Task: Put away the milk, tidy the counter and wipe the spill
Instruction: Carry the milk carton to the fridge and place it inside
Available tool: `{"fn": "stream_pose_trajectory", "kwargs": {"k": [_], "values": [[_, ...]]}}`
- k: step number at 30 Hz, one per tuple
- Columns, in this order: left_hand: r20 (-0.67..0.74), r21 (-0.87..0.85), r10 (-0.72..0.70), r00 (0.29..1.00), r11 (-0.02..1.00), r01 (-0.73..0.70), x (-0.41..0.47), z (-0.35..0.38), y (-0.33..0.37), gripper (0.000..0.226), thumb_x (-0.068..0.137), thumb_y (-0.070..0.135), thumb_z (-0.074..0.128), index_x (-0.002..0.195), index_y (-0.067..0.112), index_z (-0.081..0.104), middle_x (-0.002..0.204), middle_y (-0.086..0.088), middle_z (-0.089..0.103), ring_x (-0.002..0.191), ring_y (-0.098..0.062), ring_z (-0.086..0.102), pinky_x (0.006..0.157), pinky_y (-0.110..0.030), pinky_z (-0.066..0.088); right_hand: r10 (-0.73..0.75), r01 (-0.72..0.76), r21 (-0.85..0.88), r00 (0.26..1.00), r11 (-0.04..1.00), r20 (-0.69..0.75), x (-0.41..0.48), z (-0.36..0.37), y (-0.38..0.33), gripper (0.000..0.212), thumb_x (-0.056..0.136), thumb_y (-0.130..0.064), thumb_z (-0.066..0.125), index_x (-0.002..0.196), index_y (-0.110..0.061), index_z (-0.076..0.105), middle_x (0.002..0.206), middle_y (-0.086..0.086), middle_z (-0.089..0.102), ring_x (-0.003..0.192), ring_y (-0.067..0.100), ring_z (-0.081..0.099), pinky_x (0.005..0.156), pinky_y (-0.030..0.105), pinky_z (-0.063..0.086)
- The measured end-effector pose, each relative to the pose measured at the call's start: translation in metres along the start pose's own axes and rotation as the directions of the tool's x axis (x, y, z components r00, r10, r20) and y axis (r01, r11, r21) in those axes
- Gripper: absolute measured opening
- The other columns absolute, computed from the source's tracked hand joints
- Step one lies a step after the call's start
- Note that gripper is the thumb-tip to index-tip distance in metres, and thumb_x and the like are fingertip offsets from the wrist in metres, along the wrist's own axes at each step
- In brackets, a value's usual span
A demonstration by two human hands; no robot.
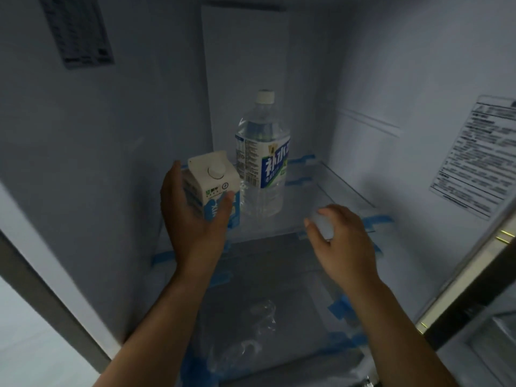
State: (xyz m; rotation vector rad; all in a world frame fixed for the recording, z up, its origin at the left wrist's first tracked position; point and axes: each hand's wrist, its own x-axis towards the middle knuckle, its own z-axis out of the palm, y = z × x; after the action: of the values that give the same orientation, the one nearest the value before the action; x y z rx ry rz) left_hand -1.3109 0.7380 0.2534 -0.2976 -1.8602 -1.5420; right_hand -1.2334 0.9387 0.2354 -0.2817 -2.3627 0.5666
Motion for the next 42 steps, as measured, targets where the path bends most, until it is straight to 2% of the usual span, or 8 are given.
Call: {"fn": "stream_pose_trajectory", "kwargs": {"k": [6,9,13,22,25,28,35,42], "values": [[0.117,-0.157,0.273,0.955,0.954,-0.254,-0.015,0.003,0.034,0.057,0.085,0.028,0.062,0.133,0.006,0.043,0.134,-0.004,0.045,0.127,-0.019,0.044,0.106,-0.040,0.037,0.069,-0.083,-0.137,0.992,0.987,-0.106,-0.030,-0.075,-0.011,0.049,0.083,-0.050,0.044,0.117,-0.016,0.054,0.124,0.007,0.053,0.117,0.023,0.045,0.079,0.036,0.050],[0.368,-0.328,0.314,0.875,0.925,-0.195,-0.036,0.024,0.056,0.044,0.088,0.026,0.058,0.129,0.011,0.051,0.128,0.000,0.053,0.123,-0.012,0.048,0.104,-0.031,0.039,0.091,-0.134,-0.221,0.977,0.966,-0.192,-0.053,-0.117,-0.017,0.042,0.084,-0.043,0.052,0.115,-0.015,0.057,0.122,0.007,0.055,0.114,0.026,0.047,0.079,0.030,0.039],[0.633,-0.516,0.344,0.693,0.855,0.048,-0.081,0.054,0.094,0.036,0.087,0.022,0.060,0.123,0.019,0.054,0.122,0.007,0.056,0.114,0.000,0.052,0.095,-0.014,0.039,0.161,-0.228,-0.311,0.960,0.923,-0.228,-0.090,-0.170,-0.026,0.038,0.082,-0.040,0.055,0.112,-0.017,0.059,0.117,0.004,0.057,0.107,0.023,0.051,0.081,0.031,0.039],[0.667,-0.731,0.720,0.190,0.682,-0.019,-0.180,0.085,0.158,0.031,0.086,0.030,0.060,0.113,0.017,0.065,0.111,0.005,0.065,0.107,-0.007,0.058,0.102,-0.033,0.041,0.510,-0.563,-0.353,0.827,0.747,-0.239,-0.207,-0.250,-0.023,0.028,0.077,-0.048,0.061,0.101,-0.035,0.055,0.086,-0.019,0.053,0.073,0.001,0.052,0.065,0.026,0.042],[0.633,-0.730,0.747,0.204,0.664,-0.163,-0.202,0.086,0.160,0.028,0.087,0.042,0.053,0.098,0.024,0.071,0.091,0.009,0.070,0.089,-0.006,0.061,0.106,-0.037,0.031,0.562,-0.609,-0.352,0.793,0.711,-0.237,-0.242,-0.270,-0.028,0.020,0.077,-0.050,0.061,0.092,-0.038,0.053,0.083,-0.018,0.055,0.072,0.003,0.054,0.066,0.028,0.046],[0.591,-0.730,0.751,0.293,0.653,-0.201,-0.211,0.086,0.157,0.030,0.091,0.043,0.049,0.088,0.024,0.071,0.079,0.011,0.067,0.077,-0.008,0.059,0.089,-0.042,0.039,0.555,-0.603,-0.367,0.797,0.708,-0.240,-0.269,-0.282,-0.035,0.011,0.081,-0.041,0.062,0.085,-0.037,0.053,0.078,-0.018,0.056,0.071,0.003,0.056,0.068,0.028,0.048],[0.586,-0.727,0.745,0.320,0.657,-0.199,-0.218,0.075,0.159,0.024,0.090,0.034,0.054,0.089,0.016,0.070,0.086,0.000,0.070,0.083,-0.018,0.060,0.090,-0.043,0.039,0.588,-0.658,-0.370,0.753,0.656,-0.295,-0.320,-0.310,-0.050,0.010,0.082,-0.038,0.062,0.087,-0.031,0.057,0.076,-0.012,0.058,0.067,-0.002,0.054,0.060,0.016,0.038],[0.620,-0.692,0.734,0.278,0.678,-0.248,-0.230,0.048,0.163,0.042,0.082,0.046,0.058,0.108,0.014,0.063,0.105,-0.005,0.061,0.106,-0.020,0.052,0.099,-0.023,0.031,0.491,-0.660,-0.466,0.750,0.589,-0.443,-0.341,-0.292,-0.067,0.017,0.087,-0.029,0.059,0.100,-0.019,0.063,0.086,-0.006,0.061,0.079,0.014,0.059,0.075,0.030,0.049]]}}
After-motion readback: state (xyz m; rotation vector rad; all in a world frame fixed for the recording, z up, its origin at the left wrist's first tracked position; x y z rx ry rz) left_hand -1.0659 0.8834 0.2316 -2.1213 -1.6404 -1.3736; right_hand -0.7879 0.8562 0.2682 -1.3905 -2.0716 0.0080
